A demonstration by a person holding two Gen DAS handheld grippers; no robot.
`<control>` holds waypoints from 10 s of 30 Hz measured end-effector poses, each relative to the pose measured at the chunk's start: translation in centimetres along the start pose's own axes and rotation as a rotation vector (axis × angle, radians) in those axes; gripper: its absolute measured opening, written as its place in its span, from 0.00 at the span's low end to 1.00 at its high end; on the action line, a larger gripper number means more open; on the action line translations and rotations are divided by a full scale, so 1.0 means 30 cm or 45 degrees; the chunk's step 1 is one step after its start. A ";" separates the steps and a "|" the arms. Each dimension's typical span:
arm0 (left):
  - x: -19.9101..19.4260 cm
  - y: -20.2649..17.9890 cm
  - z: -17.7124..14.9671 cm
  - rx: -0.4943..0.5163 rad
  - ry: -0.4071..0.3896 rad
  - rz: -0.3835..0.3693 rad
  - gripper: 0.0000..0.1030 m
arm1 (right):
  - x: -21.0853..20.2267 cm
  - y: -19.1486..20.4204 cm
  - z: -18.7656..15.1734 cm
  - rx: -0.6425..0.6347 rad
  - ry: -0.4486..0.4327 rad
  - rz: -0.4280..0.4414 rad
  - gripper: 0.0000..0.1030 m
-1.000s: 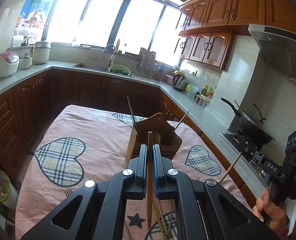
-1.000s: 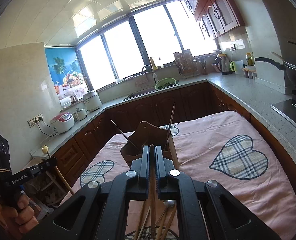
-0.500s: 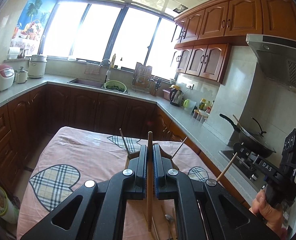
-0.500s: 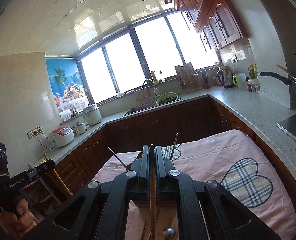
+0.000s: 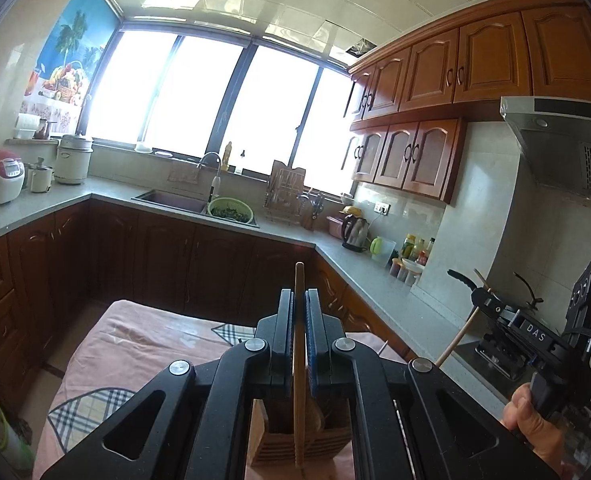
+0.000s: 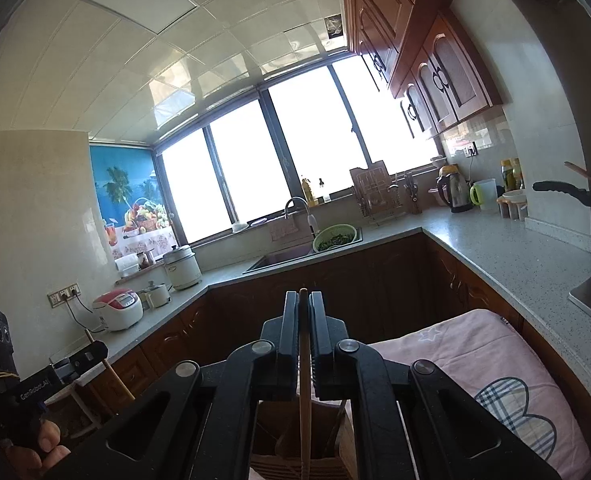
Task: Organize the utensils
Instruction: 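Lift the left tool's chopstick over the holder while the right tool carries its chopstick there, then lower the chopsticks into the wooden holder and open both tools, then withdraw both open tools from the holder toward the utensils, then close the left tool on a thin metal chopstick while the right tool closes on a metal spoon, then lift the metal chopstick toward the holder while the right tool carries the spoon there, then lower the chopstick and spoon into the wooden holder and open both tools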
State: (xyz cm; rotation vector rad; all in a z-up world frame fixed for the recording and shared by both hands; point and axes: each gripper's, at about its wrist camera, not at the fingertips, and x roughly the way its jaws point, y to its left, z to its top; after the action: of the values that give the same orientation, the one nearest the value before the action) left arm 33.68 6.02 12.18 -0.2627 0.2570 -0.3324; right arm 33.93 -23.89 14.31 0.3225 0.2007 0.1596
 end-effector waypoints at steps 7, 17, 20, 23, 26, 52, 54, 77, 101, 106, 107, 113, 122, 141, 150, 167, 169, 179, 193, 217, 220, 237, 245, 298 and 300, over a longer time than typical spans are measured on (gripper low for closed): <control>0.157 0.042 -0.022 -0.063 -0.044 0.029 0.03 | 0.103 -0.036 0.011 0.011 -0.030 -0.027 0.04; 0.400 0.106 -0.200 -0.187 0.052 0.097 0.03 | 0.239 -0.113 -0.137 0.076 0.048 -0.073 0.04; 0.451 0.115 -0.233 -0.201 0.080 0.110 0.03 | 0.258 -0.137 -0.181 0.102 0.069 -0.079 0.04; 0.495 0.120 -0.250 -0.210 0.109 0.111 0.03 | 0.271 -0.155 -0.219 0.127 0.091 -0.089 0.04; 0.525 0.137 -0.260 -0.219 0.136 0.113 0.03 | 0.282 -0.176 -0.247 0.163 0.114 -0.094 0.04; 0.445 0.151 -0.239 -0.207 0.185 0.113 0.43 | 0.239 -0.149 -0.236 0.166 0.168 -0.071 0.52; 0.426 0.152 -0.245 -0.210 0.194 0.121 0.50 | 0.228 -0.153 -0.235 0.182 0.173 -0.058 0.62; 0.004 0.170 -0.336 -0.336 0.343 0.189 0.76 | -0.045 -0.151 -0.393 0.209 0.325 -0.045 0.89; -0.240 0.141 -0.442 -0.356 0.509 0.266 0.76 | -0.275 -0.126 -0.592 0.236 0.501 -0.104 0.89; -0.258 0.138 -0.452 -0.346 0.534 0.279 0.76 | -0.283 -0.120 -0.607 0.235 0.515 -0.102 0.89; -0.251 0.137 -0.452 -0.339 0.544 0.285 0.76 | -0.284 -0.116 -0.609 0.232 0.517 -0.100 0.89; -0.234 0.108 -0.467 -0.290 0.610 0.306 0.76 | -0.274 -0.089 -0.619 0.196 0.539 -0.082 0.89; -0.172 0.082 -0.498 -0.217 0.720 0.315 0.76 | -0.243 -0.073 -0.651 0.178 0.593 -0.064 0.89; -0.020 0.032 -0.583 -0.082 0.903 0.303 0.62 | -0.134 -0.055 -0.730 0.165 0.739 -0.070 0.53; 0.048 0.022 -0.615 -0.076 0.960 0.257 0.46 | -0.047 -0.069 -0.778 0.170 0.823 -0.080 0.38; 0.112 0.008 -0.637 0.001 0.978 0.290 0.22 | 0.076 -0.085 -0.839 0.137 0.953 -0.144 0.25; 0.114 0.015 -0.638 -0.004 0.971 0.294 0.09 | 0.082 -0.091 -0.838 0.151 0.947 -0.148 0.22; 0.088 0.039 -0.633 -0.065 0.952 0.267 0.04 | 0.065 -0.091 -0.819 0.139 0.911 -0.148 0.03; 0.004 0.064 -0.587 -0.098 0.918 0.268 0.03 | -0.035 -0.045 -0.766 0.118 0.846 -0.070 0.02; -0.027 -0.004 -0.539 -0.011 0.914 0.256 0.03 | -0.133 -0.001 -0.710 0.097 0.782 -0.019 0.02; -0.083 -0.035 -0.474 -0.011 0.842 0.222 0.03 | -0.156 0.005 -0.676 0.095 0.746 -0.012 0.02; -0.396 -0.105 -0.288 -0.004 0.576 0.126 0.03 | -0.266 0.065 -0.540 0.020 0.590 0.016 0.02; -0.418 -0.108 -0.269 -0.010 0.554 0.116 0.03 | -0.298 0.073 -0.527 -0.013 0.565 0.004 0.02; -0.325 -0.022 -0.063 -0.086 0.222 -0.004 0.03 | -0.176 0.032 -0.344 -0.121 0.355 -0.039 0.02; -0.303 -0.013 -0.051 -0.087 0.200 -0.008 0.03 | -0.158 0.031 -0.329 -0.129 0.342 -0.041 0.02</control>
State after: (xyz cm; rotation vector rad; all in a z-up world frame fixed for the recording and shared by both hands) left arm 24.82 8.54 12.73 -0.3052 0.4228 -0.3516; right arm 27.06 -20.96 6.26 0.1957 0.4617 0.1802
